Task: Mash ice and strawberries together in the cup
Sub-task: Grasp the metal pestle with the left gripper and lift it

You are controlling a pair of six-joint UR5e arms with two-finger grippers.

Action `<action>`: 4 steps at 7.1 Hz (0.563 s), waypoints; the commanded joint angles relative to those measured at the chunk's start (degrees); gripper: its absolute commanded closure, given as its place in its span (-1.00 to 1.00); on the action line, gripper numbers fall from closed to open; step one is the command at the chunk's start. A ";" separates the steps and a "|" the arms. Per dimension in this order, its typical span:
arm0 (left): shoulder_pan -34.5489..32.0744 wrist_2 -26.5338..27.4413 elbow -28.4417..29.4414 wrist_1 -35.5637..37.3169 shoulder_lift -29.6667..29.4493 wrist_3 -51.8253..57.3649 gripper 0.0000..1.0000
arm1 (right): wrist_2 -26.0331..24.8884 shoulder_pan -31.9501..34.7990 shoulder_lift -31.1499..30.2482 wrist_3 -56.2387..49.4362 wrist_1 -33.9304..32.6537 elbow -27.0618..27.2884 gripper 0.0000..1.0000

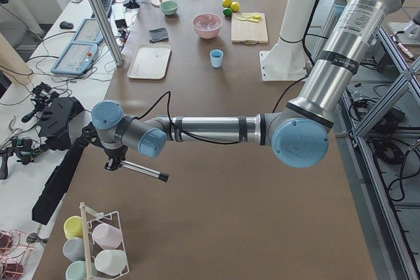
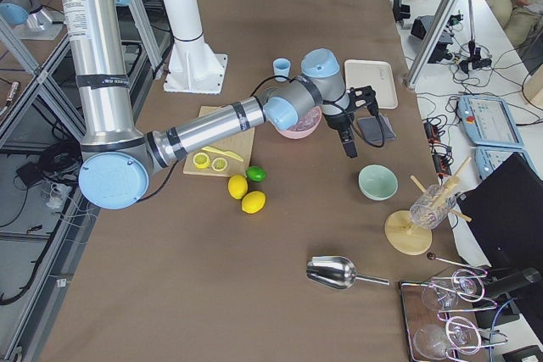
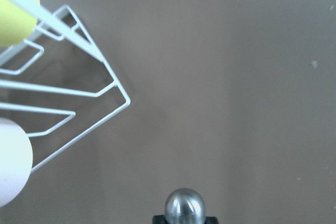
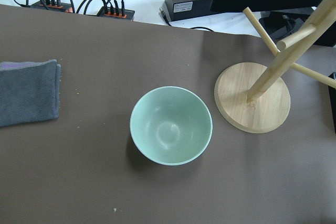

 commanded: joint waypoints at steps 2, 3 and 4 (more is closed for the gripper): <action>0.35 -7.20 -8.12 -8.89 -1.82 -13.29 1.00 | 0.14 0.04 -0.59 0.03 -0.60 -0.25 -1.00; 1.23 -9.39 -8.48 -15.82 -2.08 -19.81 1.00 | 0.14 0.12 -1.03 0.38 -0.69 -0.25 -1.00; 2.54 -10.19 -8.58 -20.68 -4.26 -25.96 1.00 | 0.06 0.38 -2.16 0.47 -0.61 -0.25 -1.00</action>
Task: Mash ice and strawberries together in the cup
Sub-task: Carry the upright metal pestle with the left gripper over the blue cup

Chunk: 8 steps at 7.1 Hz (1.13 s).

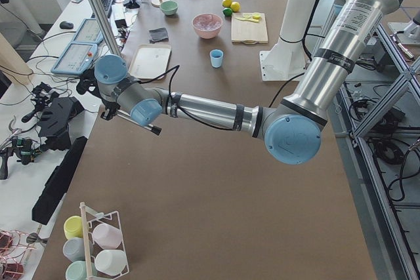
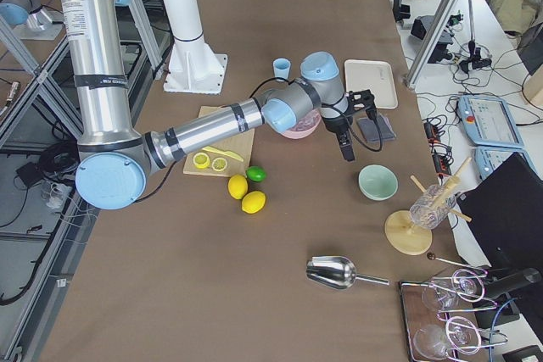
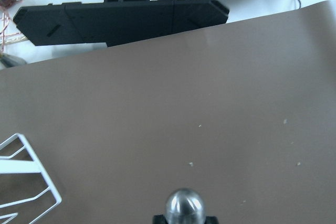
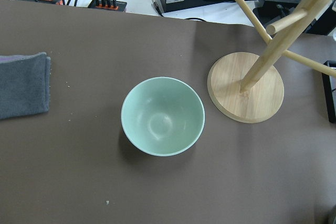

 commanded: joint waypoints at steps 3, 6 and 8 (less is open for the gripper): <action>8.49 4.03 -4.00 -21.98 -5.81 -16.66 1.00 | -0.51 0.74 -2.28 0.54 0.07 -0.90 -1.00; 25.68 27.81 -13.31 -34.40 -4.85 -20.87 1.00 | -0.60 0.74 -2.11 0.54 0.07 -1.70 -1.00; 35.28 35.78 -21.39 -36.01 -2.65 -21.67 1.00 | -0.60 0.74 -2.89 0.54 0.16 -2.58 -1.00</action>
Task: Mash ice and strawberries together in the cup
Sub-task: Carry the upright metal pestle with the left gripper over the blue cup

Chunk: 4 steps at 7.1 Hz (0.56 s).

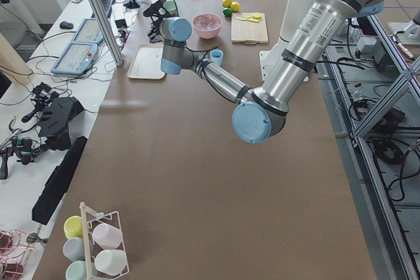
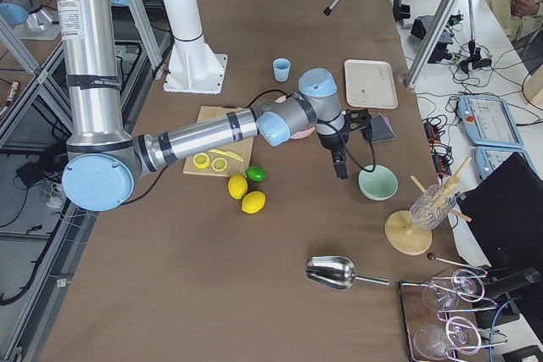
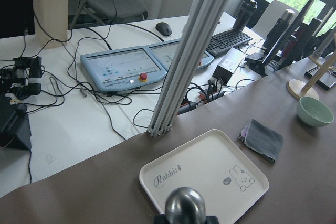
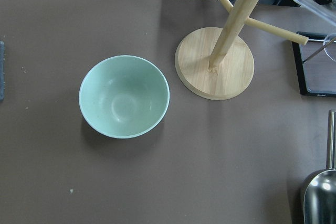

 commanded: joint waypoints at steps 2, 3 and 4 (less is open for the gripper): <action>11.97 4.98 -6.55 -1.83 0.91 -0.70 1.00 | -0.09 0.00 -2.01 0.09 0.06 -0.55 -1.00; 14.70 4.98 -6.20 -3.58 1.00 -0.52 1.00 | -0.09 0.09 -2.55 0.96 0.06 -0.46 -1.00; 16.29 4.98 -4.89 -5.42 0.91 -0.43 1.00 | -0.18 0.44 -3.16 1.40 0.32 -0.46 -1.00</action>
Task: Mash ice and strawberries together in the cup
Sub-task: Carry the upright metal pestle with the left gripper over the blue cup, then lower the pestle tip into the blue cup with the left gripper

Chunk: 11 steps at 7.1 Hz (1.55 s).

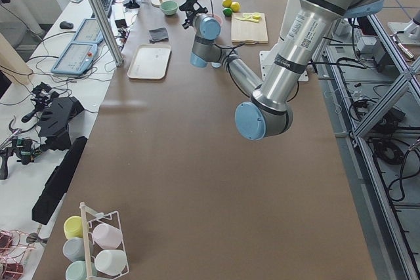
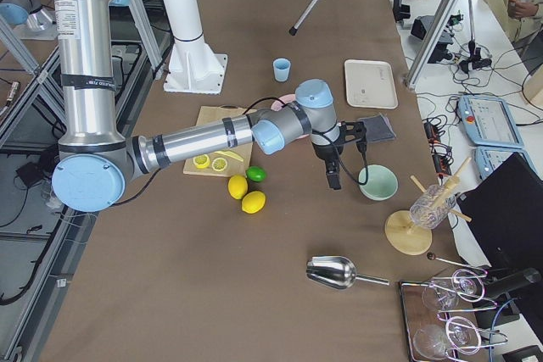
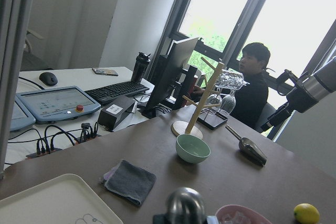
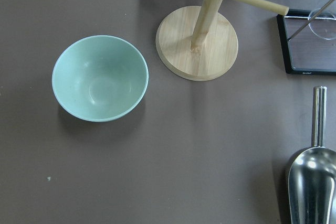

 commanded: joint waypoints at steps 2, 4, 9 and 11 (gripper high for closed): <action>4.35 -0.11 4.44 -6.72 -0.27 0.06 1.00 | -1.47 0.21 -0.80 1.16 0.21 0.03 -1.00; 6.46 -0.03 5.33 -7.62 -0.71 0.06 1.00 | -2.26 0.29 -0.97 1.25 0.21 0.03 -1.00; 7.44 0.06 8.41 -13.14 -1.06 -0.12 1.00 | -3.23 0.29 -1.50 1.25 0.21 -0.06 -1.00; 7.35 0.58 8.41 -14.21 -1.06 0.06 1.00 | -4.11 0.29 -1.50 1.25 0.21 -0.06 -1.00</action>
